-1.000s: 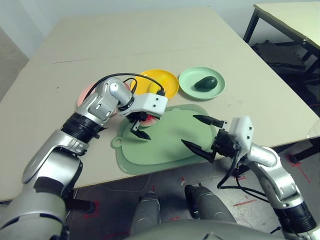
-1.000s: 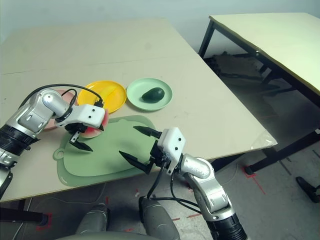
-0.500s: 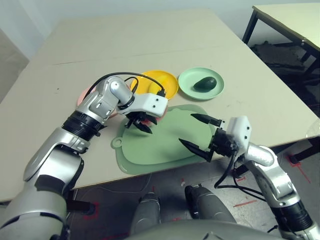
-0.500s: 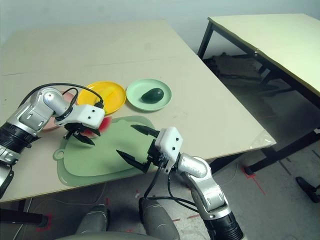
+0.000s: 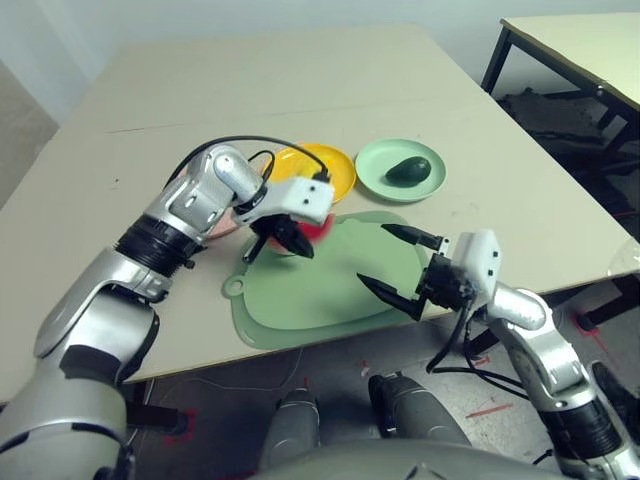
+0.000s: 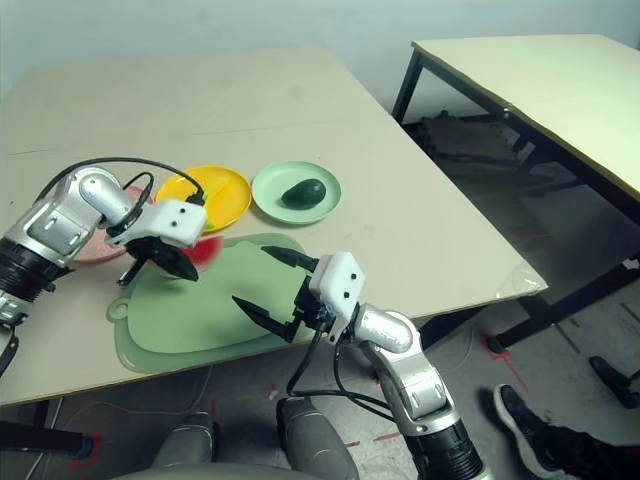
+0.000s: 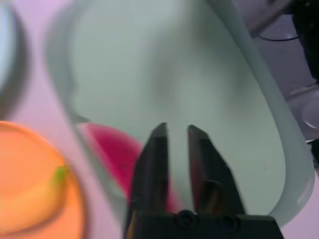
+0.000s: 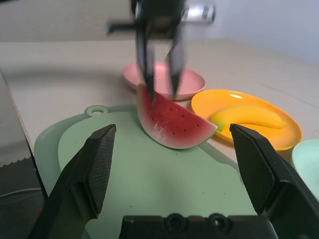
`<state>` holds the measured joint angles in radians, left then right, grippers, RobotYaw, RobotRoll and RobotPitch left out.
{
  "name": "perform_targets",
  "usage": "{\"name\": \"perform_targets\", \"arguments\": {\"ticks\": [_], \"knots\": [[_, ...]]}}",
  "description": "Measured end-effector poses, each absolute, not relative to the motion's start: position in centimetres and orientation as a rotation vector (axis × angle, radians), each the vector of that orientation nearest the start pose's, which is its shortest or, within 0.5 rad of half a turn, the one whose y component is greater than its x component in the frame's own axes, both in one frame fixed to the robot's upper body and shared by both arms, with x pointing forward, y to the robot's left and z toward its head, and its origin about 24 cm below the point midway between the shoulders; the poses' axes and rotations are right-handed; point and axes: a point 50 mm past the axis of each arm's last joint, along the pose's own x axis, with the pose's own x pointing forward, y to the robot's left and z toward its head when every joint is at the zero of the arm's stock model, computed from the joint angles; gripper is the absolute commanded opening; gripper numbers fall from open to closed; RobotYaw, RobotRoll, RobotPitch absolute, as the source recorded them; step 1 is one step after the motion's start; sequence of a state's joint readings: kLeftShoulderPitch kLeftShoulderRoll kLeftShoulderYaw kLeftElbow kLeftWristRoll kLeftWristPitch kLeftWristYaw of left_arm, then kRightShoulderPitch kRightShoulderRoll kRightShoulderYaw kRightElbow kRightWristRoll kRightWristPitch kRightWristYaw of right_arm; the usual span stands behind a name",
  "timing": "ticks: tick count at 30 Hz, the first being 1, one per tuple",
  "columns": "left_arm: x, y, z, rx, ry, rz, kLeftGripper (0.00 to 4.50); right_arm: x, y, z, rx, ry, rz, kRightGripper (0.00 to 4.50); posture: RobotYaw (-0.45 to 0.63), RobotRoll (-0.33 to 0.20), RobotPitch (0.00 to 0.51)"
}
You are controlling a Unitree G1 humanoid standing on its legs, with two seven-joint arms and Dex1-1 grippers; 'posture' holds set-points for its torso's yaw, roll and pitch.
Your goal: Place the fruits into color-matched plates.
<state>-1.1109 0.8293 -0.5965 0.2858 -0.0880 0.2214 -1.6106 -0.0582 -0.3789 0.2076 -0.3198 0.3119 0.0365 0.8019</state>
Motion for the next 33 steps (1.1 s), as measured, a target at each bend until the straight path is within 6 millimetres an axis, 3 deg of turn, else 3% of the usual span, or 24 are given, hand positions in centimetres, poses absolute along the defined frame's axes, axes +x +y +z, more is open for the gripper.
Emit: {"name": "perform_targets", "arguments": {"ticks": [3,7,12,18,27,33], "knots": [[34.0,16.9,25.8,1.153,0.502,-1.407,3.00,22.4,-11.4,11.0,-0.148,-0.214,1.120,4.50,-0.14,0.000,0.057],[36.2,18.1,24.9,1.151,0.571,-1.265,4.46,22.3,-11.2,11.0,-0.156,-0.219,1.153,4.50,-0.14,0.000,0.060],[37.2,17.7,22.3,1.118,0.670,-1.251,4.49,22.5,-11.2,10.5,-0.147,-0.147,1.131,4.50,-0.15,0.000,0.071],[36.9,17.0,18.3,1.038,0.772,-1.296,4.49,22.0,-11.2,10.0,-0.113,-0.039,1.054,4.50,-0.17,0.000,0.081],[36.0,16.5,16.8,0.997,0.831,-1.336,4.49,21.4,-11.2,10.0,-0.102,-0.037,1.044,4.50,-0.18,0.000,0.087],[36.3,16.4,17.8,1.032,0.800,-1.322,4.49,21.3,-11.1,10.1,-0.095,-0.041,1.050,4.50,-0.17,0.000,0.086]]}}
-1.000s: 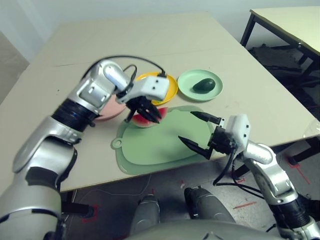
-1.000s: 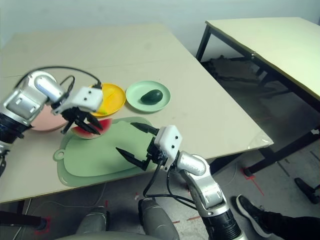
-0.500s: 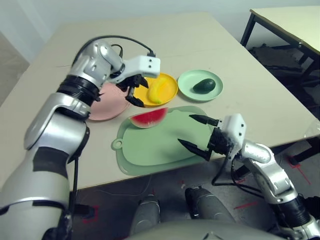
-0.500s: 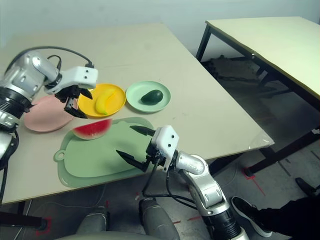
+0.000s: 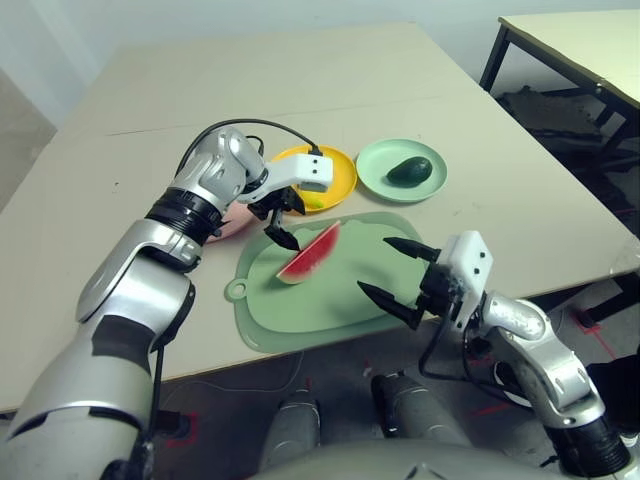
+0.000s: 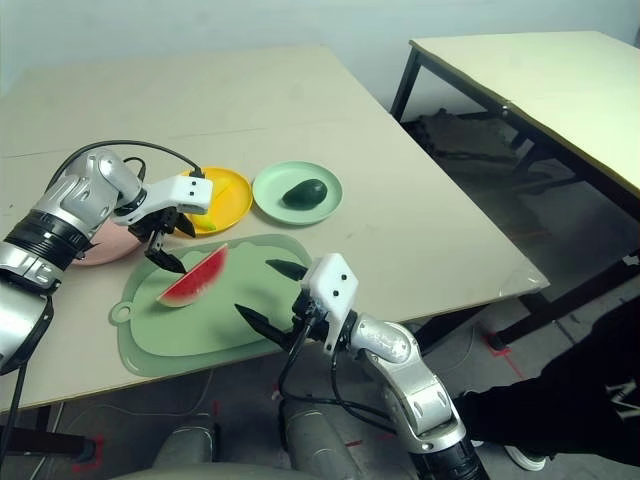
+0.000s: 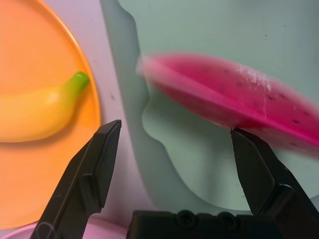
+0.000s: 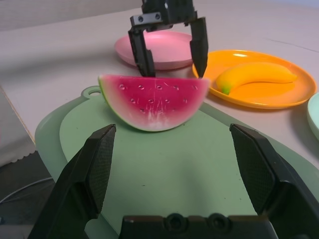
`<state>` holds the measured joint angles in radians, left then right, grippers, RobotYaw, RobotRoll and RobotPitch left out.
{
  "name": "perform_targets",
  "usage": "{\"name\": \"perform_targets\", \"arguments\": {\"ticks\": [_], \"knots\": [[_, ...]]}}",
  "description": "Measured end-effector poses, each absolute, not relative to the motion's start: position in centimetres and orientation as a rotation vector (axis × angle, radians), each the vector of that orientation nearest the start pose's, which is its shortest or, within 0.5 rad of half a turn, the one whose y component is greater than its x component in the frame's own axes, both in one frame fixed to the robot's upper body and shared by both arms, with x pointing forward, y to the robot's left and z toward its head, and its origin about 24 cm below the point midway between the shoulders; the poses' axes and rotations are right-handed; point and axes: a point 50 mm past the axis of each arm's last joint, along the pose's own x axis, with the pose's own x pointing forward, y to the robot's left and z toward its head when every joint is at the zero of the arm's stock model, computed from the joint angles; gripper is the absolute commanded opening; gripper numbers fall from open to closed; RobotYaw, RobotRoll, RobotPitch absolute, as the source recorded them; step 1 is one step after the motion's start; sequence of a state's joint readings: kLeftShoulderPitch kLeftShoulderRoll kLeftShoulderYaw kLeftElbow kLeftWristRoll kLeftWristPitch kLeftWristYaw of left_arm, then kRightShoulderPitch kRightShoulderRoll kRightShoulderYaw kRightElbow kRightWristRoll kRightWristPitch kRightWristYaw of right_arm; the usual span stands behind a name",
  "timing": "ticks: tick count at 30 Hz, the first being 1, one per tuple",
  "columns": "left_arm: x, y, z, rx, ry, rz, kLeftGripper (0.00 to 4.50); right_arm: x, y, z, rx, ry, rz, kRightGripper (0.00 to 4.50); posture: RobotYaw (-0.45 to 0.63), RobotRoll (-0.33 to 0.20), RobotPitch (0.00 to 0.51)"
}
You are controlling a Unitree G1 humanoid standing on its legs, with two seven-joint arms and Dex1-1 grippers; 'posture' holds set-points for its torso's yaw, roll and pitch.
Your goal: Place the fruits into color-matched plates.
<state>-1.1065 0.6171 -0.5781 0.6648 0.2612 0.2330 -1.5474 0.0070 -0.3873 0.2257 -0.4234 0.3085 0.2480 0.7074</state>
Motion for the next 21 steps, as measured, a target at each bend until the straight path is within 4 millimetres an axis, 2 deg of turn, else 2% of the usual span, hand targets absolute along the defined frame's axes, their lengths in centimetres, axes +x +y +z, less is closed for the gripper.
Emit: {"name": "perform_targets", "arguments": {"ticks": [6,11,15,21], "knots": [[36.8,16.8,20.8,1.077,0.730,-1.276,4.49,21.2,-10.9,10.0,-0.092,-0.040,1.075,4.50,-0.17,0.000,0.084],[36.5,17.0,22.8,1.148,0.664,-1.321,4.49,21.2,-10.7,10.1,-0.091,-0.051,1.098,4.50,-0.17,0.000,0.084],[36.0,17.5,23.1,1.209,0.668,-1.348,4.49,21.2,-10.7,10.2,-0.091,-0.061,1.107,4.50,-0.18,0.000,0.086],[34.3,16.3,22.5,1.237,0.685,-1.458,4.49,21.3,-10.5,10.3,-0.081,-0.071,1.105,4.50,-0.20,0.000,0.089]]}}
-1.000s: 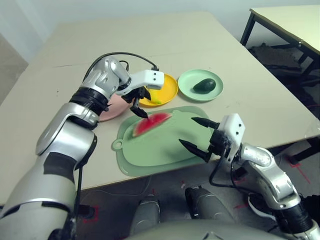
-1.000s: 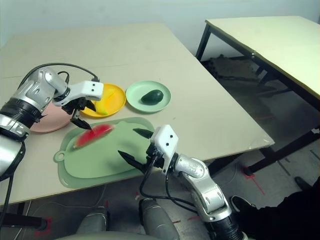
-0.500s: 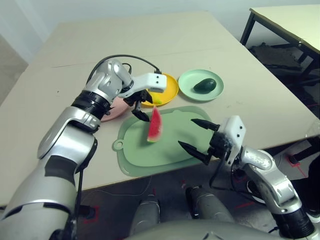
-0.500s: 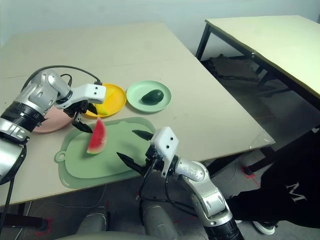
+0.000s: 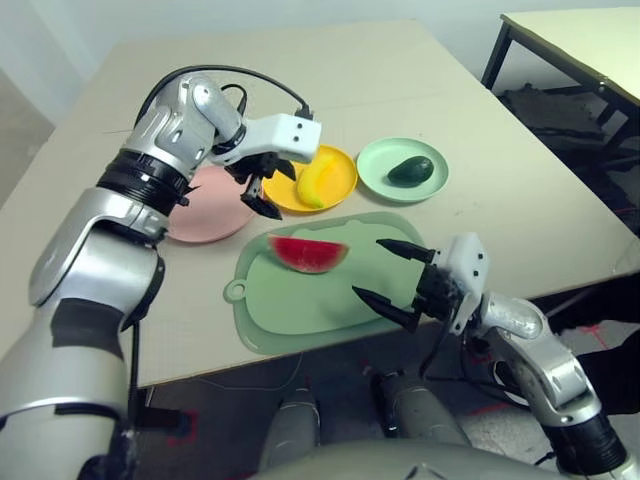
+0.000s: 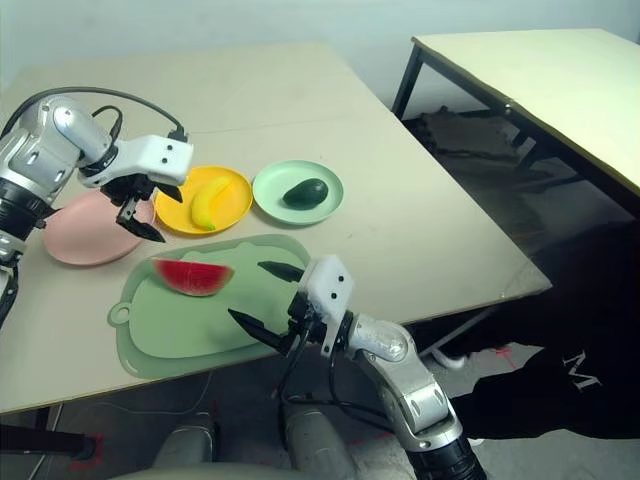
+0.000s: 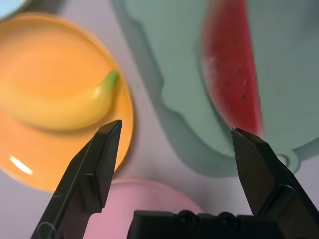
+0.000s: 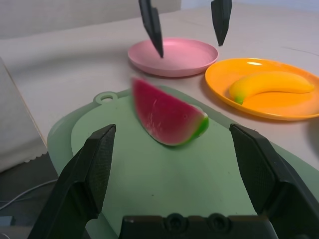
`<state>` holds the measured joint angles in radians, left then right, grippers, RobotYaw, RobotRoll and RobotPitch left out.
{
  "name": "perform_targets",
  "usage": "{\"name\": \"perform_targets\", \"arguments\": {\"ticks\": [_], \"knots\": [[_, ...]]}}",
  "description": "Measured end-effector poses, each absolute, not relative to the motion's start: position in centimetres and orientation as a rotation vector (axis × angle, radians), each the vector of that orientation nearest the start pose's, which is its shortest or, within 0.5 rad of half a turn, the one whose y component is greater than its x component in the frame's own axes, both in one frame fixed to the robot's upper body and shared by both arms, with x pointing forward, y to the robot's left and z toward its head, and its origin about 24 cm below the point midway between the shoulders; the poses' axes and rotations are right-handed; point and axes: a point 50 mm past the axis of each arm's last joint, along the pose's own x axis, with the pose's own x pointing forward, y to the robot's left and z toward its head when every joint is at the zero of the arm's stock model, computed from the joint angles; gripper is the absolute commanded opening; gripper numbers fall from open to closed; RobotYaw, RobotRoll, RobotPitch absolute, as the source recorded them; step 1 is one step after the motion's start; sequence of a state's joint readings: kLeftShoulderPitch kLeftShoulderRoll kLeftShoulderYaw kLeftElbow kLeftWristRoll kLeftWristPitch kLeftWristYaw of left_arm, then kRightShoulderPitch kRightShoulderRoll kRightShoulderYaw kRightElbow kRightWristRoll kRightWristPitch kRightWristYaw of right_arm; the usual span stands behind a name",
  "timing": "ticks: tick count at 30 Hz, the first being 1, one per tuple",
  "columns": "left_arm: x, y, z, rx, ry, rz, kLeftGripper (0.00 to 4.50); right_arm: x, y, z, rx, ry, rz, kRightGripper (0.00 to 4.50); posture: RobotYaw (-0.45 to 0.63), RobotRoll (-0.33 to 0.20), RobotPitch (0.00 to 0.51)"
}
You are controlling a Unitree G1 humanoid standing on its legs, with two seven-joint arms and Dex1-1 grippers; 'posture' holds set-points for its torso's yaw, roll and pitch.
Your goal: Place the fruits into color-matched plates.
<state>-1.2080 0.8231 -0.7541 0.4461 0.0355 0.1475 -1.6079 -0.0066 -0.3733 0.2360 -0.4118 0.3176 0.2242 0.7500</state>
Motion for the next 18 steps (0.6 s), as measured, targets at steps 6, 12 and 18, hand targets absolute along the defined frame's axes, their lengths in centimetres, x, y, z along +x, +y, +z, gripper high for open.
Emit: {"name": "perform_targets", "arguments": {"ticks": [6,12,18], "knots": [[32.2,14.7,19.7,1.142,0.757,-1.572,4.49,21.3,-10.5,10.3,-0.067,-0.079,1.093,4.50,-0.19,0.000,0.087],[32.4,14.4,20.7,1.175,0.704,-1.567,4.49,21.3,-10.5,10.3,-0.067,-0.081,1.096,4.50,-0.18,0.000,0.086],[33.0,15.6,21.5,1.211,0.710,-1.506,4.49,21.4,-10.5,10.2,-0.070,-0.079,1.104,4.50,-0.19,0.000,0.084]]}}
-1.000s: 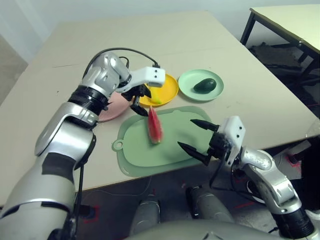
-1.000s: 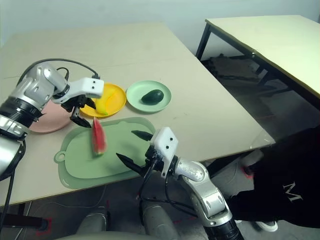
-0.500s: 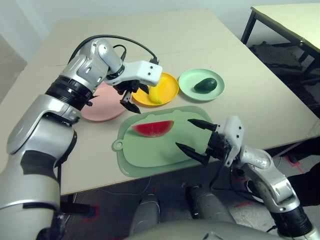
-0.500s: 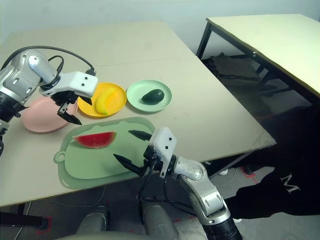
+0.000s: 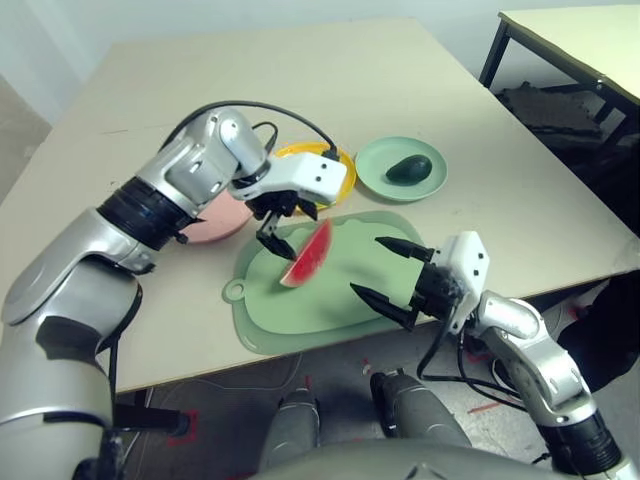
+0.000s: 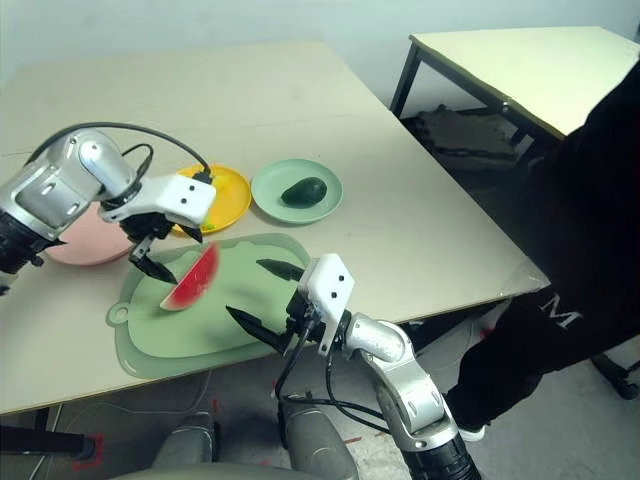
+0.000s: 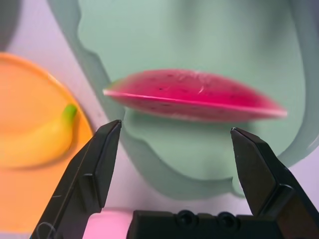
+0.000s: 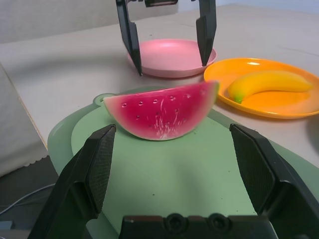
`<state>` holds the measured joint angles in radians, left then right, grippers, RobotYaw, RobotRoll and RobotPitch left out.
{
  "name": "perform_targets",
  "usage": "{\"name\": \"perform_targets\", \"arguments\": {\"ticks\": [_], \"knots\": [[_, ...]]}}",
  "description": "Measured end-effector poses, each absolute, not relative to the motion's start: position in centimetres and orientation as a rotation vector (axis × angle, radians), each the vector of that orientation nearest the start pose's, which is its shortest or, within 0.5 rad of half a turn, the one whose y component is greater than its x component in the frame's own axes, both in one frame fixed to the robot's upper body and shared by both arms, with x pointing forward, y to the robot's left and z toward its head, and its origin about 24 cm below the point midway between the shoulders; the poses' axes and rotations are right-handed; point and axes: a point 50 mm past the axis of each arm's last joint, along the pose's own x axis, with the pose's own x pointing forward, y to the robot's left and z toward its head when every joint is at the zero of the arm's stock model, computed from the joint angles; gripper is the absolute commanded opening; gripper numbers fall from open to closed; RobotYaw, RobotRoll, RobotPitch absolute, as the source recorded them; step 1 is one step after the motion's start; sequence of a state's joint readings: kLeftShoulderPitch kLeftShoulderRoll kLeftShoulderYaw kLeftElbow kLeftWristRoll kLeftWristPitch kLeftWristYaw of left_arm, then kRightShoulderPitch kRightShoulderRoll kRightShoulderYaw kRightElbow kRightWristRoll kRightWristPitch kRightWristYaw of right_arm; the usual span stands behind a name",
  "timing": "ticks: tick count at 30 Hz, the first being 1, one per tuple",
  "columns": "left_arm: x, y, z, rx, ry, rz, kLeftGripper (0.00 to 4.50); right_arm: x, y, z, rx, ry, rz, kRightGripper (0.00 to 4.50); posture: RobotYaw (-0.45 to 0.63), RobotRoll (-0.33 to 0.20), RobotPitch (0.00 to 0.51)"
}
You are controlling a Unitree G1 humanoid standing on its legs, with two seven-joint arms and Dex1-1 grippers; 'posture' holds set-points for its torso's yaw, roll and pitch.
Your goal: Place the fruits into color-matched plates.
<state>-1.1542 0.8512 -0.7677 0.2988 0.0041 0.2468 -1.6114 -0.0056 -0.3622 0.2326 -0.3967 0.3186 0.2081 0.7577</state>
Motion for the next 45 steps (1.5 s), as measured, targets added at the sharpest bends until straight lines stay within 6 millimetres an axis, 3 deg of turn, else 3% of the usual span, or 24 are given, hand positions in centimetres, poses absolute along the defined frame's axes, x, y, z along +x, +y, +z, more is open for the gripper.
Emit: {"name": "perform_targets", "arguments": {"ticks": [10,21,30,40,45], "knots": [[32.9,15.0,21.2,1.264,0.646,-1.578,4.49,21.5,-10.5,10.2,-0.064,-0.086,1.103,4.50,-0.19,0.000,0.084],[32.6,14.3,19.1,1.456,0.585,-1.759,4.49,21.6,-10.6,10.2,-0.065,-0.086,1.098,4.50,-0.21,0.000,0.083],[32.7,11.8,16.8,1.574,0.521,-1.876,4.49,21.4,-10.7,10.0,-0.058,-0.077,1.087,4.50,-0.24,0.000,0.087],[32.4,12.9,14.4,1.703,0.585,-1.877,4.49,21.2,-10.8,10.0,-0.055,-0.078,1.067,4.50,-0.25,0.000,0.087],[32.6,13.0,14.3,1.730,0.588,-1.847,2.91,21.2,-10.8,10.0,-0.055,-0.079,1.068,4.50,-0.24,0.000,0.091]]}}
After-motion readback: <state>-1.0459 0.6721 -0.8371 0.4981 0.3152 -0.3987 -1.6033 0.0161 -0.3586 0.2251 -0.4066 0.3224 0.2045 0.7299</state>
